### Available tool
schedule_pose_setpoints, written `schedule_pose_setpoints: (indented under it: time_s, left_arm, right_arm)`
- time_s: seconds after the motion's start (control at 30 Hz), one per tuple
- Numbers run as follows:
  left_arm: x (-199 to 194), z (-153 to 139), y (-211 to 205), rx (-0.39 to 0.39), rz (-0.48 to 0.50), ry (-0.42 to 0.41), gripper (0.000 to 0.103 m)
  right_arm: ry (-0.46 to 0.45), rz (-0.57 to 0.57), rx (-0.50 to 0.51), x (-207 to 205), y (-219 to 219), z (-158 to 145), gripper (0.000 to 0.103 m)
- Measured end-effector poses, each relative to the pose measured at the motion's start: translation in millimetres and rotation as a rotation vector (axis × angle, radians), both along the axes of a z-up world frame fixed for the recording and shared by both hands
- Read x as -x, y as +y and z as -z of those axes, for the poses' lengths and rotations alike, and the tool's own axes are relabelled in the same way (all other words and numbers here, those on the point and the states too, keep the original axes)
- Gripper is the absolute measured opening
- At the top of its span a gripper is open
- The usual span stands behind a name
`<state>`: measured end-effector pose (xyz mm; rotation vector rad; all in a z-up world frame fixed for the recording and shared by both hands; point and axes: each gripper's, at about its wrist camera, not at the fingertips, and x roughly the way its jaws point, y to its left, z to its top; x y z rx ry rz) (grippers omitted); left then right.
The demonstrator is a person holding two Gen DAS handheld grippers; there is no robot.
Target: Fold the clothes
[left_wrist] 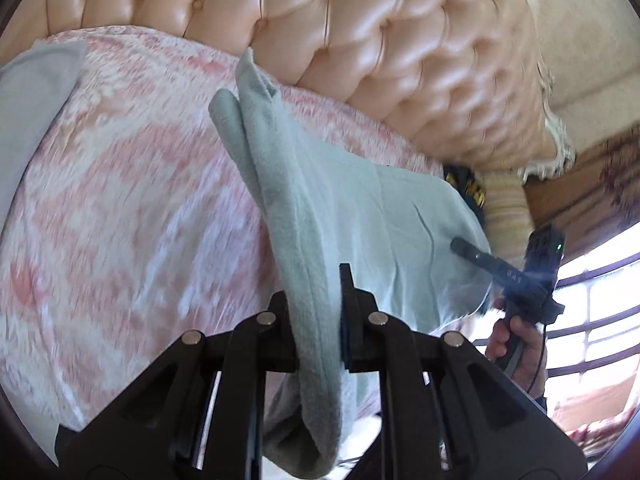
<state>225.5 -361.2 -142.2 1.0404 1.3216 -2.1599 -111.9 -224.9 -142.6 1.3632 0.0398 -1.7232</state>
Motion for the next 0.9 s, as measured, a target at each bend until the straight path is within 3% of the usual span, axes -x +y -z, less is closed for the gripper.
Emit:
schedule_pose_setpoints:
  time_s: [0.23, 0.43, 0.67, 0.9]
  left_arm:
    - [-26.2, 35.1, 83.7, 0.114, 0.031, -0.091, 0.016]
    - [-39.2, 50.2, 104.4, 0.093, 0.005, -0.081, 0.016]
    - [-64.1, 21.7, 92.5, 0.111, -0.054, -0.007, 0.016]
    - [-114.0, -9.4, 51.7, 0.162, -0.19, 0.05, 0.016]
  right_arm:
    - [0.173, 0.041, -0.15, -82.8, 48.7, 39.8, 0.014]
    - [0.268, 0.049, -0.24, -115.0, 62.9, 58.7, 0.014]
    - [0.359, 0.012, -0.255, -124.7, 29.2, 21.3, 0.014]
    - [0.457, -0.109, -0.227, -143.6, -67.0, -28.9, 0.013]
